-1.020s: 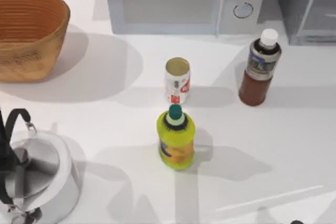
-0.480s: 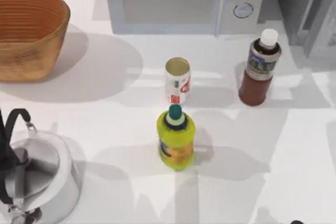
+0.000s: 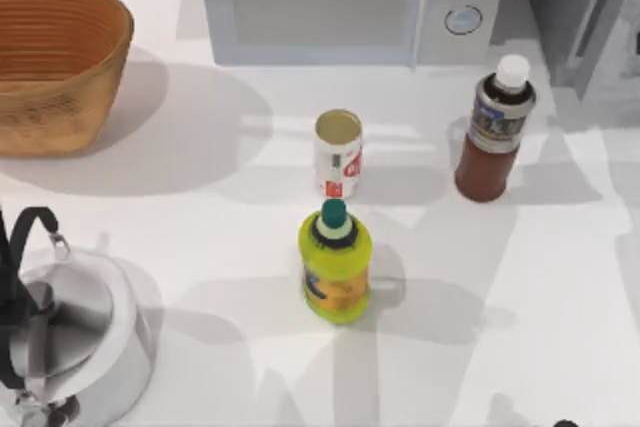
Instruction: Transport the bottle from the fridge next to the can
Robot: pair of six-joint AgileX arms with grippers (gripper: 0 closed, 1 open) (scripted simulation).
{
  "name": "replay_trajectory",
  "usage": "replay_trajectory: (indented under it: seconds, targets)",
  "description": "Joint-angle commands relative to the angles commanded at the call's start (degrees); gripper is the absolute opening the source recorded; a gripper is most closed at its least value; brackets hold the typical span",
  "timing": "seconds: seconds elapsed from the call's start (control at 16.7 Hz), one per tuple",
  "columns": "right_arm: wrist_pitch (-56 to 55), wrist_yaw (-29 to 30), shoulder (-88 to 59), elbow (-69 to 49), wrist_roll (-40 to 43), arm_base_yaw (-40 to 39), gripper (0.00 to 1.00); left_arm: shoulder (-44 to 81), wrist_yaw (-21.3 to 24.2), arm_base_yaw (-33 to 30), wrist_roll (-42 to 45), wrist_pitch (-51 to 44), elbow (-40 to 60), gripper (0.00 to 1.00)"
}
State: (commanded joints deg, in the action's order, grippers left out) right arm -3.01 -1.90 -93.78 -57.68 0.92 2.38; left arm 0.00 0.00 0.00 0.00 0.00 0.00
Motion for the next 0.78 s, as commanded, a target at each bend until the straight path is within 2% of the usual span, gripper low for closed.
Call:
replay_trajectory:
  seconds: [0.54,0.78]
  targets:
    - [4.2,0.3,-16.8,-21.1,-0.1,-0.1,1.00,0.0,0.0,0.0,0.0,0.0,0.0,1.00]
    - [5.1,0.4,-19.9,-25.0,-0.1,-0.1,1.00,0.0,0.0,0.0,0.0,0.0,0.0,1.00]
